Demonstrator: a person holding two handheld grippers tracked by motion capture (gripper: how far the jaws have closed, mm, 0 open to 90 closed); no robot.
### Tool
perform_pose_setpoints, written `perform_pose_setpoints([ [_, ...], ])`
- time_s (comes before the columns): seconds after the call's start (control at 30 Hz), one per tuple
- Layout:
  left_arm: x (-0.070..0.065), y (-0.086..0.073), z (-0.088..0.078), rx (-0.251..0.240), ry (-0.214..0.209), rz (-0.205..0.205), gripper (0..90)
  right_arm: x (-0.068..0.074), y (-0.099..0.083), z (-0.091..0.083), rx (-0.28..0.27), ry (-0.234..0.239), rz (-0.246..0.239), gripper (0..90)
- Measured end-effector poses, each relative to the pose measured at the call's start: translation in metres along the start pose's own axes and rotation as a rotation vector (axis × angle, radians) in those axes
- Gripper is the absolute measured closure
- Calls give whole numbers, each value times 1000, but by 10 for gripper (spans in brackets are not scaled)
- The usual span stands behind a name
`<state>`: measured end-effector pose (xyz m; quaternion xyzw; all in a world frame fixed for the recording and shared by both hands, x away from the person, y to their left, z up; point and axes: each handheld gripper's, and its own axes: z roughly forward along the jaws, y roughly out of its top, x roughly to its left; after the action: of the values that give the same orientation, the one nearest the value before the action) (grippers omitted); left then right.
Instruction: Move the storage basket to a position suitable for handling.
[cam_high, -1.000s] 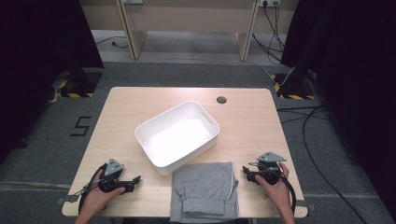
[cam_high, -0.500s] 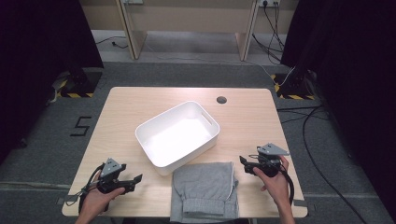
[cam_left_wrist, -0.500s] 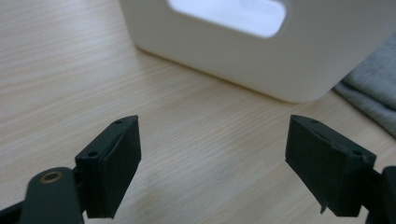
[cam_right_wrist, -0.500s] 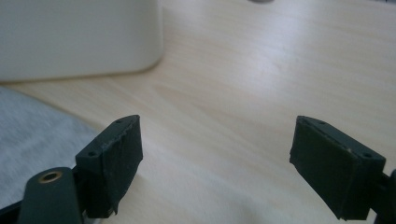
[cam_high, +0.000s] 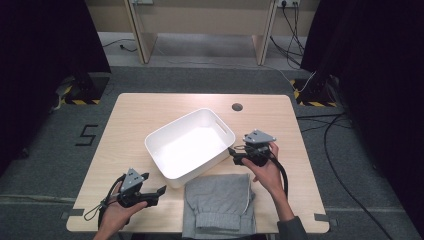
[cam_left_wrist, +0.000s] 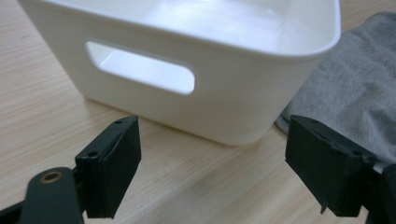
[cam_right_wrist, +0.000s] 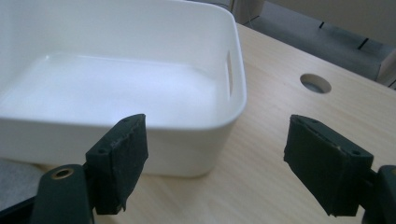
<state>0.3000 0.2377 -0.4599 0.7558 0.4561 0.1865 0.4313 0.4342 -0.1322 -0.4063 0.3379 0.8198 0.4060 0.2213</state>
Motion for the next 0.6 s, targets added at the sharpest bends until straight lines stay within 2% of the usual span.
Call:
perform_pose_setpoints([
  [0.1,-3,5,6,-1,0,13,180,-3,14,15,5,-14,-9,231],
  [0.17,-5,8,10,1,4,24,180,-7,20,23,2,-5,21,236],
  [0.23,-6,10,13,2,-2,24,165,-11,24,33,22,8,54,251],
  [0.4,-6,13,16,-7,-4,33,160,-16,23,52,98,-55,-5,289],
  [0.47,-5,14,17,-9,-3,33,162,-17,20,56,135,-82,-53,315],
  [0.5,-2,16,16,-17,15,33,165,-18,18,58,136,-85,-52,334],
  [0.6,1,20,17,-36,26,18,190,-16,15,57,137,-55,-15,366],
])
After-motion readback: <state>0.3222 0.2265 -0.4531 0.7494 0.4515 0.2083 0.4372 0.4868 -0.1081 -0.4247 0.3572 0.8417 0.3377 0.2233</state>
